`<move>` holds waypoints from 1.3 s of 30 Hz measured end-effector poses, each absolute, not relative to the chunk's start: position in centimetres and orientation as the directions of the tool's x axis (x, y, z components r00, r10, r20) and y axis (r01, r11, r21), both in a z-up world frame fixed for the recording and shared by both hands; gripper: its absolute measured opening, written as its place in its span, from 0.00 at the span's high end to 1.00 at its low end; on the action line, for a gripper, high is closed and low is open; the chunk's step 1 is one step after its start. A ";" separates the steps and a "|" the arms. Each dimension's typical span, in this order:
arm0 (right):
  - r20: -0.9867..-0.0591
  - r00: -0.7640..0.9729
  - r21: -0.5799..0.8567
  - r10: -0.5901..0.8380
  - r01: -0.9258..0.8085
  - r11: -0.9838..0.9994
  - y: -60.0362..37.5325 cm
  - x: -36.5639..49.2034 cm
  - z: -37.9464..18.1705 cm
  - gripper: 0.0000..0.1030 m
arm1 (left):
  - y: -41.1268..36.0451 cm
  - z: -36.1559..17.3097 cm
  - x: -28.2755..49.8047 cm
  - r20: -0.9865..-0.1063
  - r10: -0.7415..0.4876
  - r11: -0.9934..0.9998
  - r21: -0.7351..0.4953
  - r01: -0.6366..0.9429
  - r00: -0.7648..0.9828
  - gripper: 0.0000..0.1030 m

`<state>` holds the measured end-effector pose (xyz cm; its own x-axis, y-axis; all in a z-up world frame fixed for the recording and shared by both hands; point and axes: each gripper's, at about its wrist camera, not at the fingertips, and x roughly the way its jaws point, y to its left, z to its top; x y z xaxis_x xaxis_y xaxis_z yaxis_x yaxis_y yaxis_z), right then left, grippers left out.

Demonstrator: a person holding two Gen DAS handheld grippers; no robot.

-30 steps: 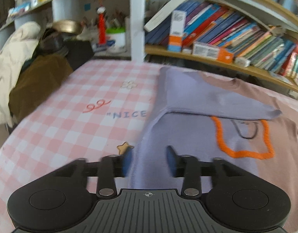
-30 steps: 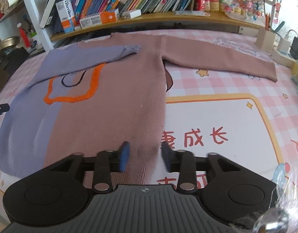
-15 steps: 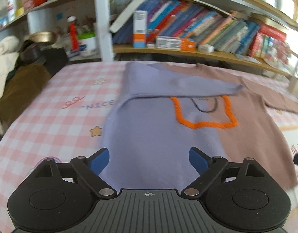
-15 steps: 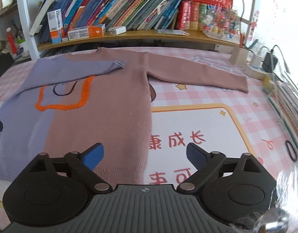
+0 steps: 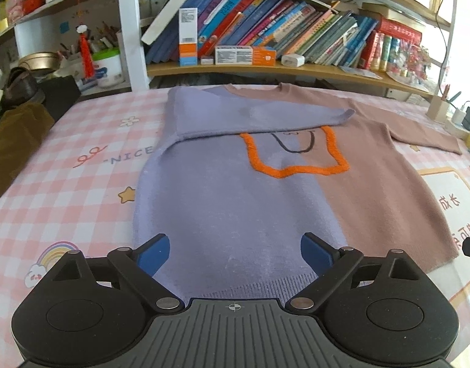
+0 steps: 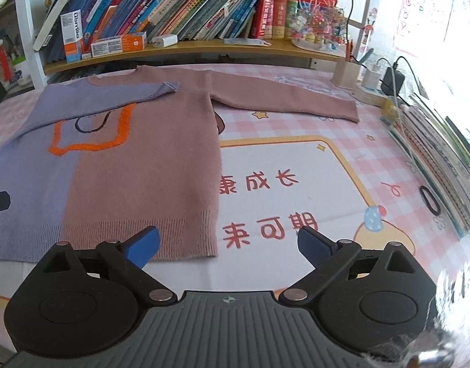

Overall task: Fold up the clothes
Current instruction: 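Open the left tool and lift it away from the folded lavender side, then reach the right tool to the pink sleeve cuff and grasp it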

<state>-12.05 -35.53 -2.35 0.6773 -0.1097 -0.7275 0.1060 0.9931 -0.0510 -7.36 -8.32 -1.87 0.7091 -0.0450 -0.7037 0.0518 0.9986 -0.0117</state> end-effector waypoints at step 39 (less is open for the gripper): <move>-0.726 0.687 0.041 -0.009 0.058 0.997 -49.4 -3.7 -3.0 0.06 | -20.7 -2.6 -3.1 -0.732 0.088 0.996 0.060 -0.064 0.675 0.07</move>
<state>-3.71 -49.40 -2.98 0.6874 -0.0095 -0.7262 0.0575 0.9975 0.0414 -3.07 -20.72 -2.57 0.6754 0.0877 -0.7322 -0.0642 0.9961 0.0601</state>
